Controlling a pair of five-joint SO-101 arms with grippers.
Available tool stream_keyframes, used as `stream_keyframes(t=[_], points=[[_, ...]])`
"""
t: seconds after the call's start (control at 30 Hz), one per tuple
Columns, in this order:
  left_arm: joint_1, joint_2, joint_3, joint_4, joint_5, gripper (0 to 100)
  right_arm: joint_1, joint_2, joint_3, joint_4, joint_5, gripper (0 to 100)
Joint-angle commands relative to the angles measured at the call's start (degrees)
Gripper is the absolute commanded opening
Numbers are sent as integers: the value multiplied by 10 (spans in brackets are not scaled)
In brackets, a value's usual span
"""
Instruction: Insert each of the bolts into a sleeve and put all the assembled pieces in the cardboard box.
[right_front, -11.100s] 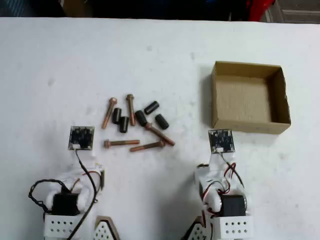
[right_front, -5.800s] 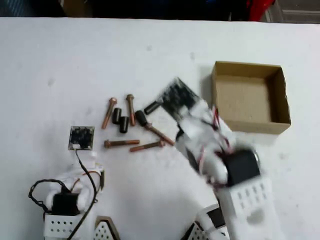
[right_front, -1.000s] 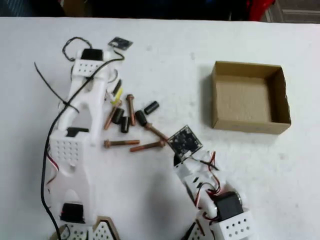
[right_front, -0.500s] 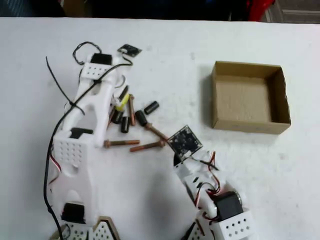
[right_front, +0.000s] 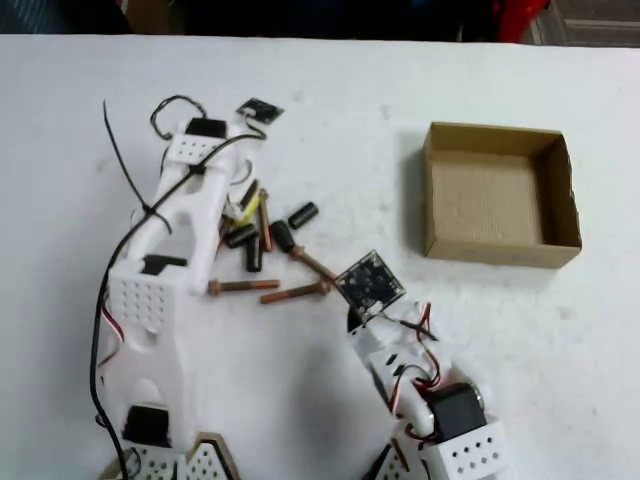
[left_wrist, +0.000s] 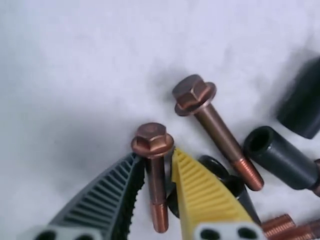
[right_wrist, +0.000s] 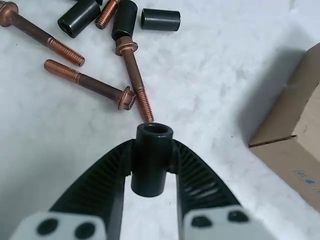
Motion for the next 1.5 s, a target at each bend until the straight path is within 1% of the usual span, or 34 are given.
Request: stream_keyframes(t=[0.0,0.07,0.13,0.3,0.4,0.47,0.63,0.73,0.8,0.9,0.97,1.07,1.23,1.37,1.47], points=[[7,28,-4,-6,-7,85,1,-6,-3,-13,-2,15],[6,50,-19,-10,-7,17,1,-6,-2,-13,-2,15],[5,63,-49,7,-6,28,1,-6,-2,-13,-2,15],[17,76,-113,80,-8,20,3,-6,-2,-13,-3,15],[18,75,-147,110,-4,20,1,-6,-1,-15,-4,15],[17,71,-170,128,-4,20,2,-6,13,-41,-4,15],[17,71,-265,199,4,20,5,-6,82,-167,-5,15],[15,70,-301,203,42,20,1,-6,89,-195,-6,15],[19,70,-306,203,46,20,1,-6,89,-206,-7,15],[23,65,-309,203,49,20,1,-6,89,-238,-45,15],[26,44,-301,204,50,20,1,-6,89,-257,-69,15],[28,-8,-270,204,64,20,1,-6,89,-283,-75,15],[56,-132,-161,200,65,20,-4,-6,90,-332,-78,15],[65,-247,-72,179,68,20,-52,-6,91,-354,-78,15],[66,-331,1,178,65,20,-88,-6,102,-395,-78,15]])
